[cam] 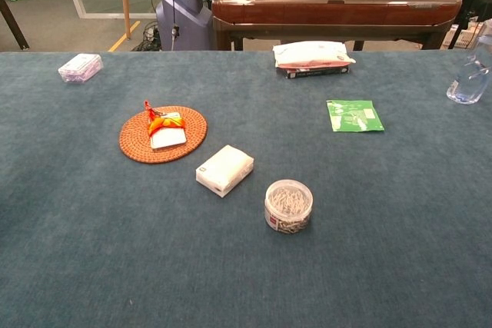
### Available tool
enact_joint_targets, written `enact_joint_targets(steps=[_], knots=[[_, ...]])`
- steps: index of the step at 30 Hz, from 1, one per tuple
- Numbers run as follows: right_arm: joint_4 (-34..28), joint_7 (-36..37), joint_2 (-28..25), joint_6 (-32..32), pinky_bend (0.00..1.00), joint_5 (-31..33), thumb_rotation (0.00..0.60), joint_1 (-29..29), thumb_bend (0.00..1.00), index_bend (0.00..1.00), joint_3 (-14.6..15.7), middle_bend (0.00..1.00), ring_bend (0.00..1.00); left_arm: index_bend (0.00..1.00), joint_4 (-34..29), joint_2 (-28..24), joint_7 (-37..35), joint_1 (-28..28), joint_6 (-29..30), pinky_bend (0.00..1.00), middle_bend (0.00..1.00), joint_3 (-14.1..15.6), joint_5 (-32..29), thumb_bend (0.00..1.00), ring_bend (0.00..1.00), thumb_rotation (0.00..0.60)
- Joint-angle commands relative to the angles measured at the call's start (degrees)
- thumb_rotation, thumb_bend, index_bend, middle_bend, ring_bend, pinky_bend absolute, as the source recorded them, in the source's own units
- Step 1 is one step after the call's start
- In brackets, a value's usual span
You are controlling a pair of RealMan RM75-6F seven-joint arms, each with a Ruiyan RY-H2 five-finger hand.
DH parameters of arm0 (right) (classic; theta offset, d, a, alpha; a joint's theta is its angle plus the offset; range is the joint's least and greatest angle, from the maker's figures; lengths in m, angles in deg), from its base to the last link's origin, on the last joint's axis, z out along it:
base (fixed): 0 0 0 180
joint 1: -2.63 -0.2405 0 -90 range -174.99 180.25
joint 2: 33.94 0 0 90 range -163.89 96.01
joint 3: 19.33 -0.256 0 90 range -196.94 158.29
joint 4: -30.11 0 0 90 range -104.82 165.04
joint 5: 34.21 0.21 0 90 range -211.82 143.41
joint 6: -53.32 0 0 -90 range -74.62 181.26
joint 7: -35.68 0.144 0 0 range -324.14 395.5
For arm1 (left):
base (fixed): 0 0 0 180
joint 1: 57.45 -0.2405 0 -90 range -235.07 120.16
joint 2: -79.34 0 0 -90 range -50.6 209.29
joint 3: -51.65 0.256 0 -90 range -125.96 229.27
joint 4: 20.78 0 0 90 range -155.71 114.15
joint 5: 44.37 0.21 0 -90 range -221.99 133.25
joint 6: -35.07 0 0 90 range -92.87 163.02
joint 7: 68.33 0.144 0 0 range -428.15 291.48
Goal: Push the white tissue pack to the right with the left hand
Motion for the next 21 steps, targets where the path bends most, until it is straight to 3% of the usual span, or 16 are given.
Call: enact_joint_targets(steps=[1,10,21], knots=[[-0.2,-0.5,-0.1,0.7,0.31,0.4,0.600,-0.2,0.27,0.28,0.2,0.28,0.17,0.29,0.4,-1.8,-3.0,-2.5,0.9,0.38,0.34,0.9,1.6,0.09,0.32,0.600],[-0.7,-0.3,-0.6,1.1,0.31,0.7,0.600,-0.2,0.25,0.28,0.4,0.28,0.17,0.29,4.1,-3.5,-9.4,-8.3,-1.3,0.36,0.35,2.8,2.3,0.09,0.31,0.600],[-1.0,-1.0,-0.5,0.9,0.31,0.1,0.600,-0.1,0.26,0.28,0.8,0.28,0.17,0.29,8.8,-2.8,-14.5,-10.2,-6.2,0.36,0.34,0.3,3.1,0.09,0.31,0.600]])
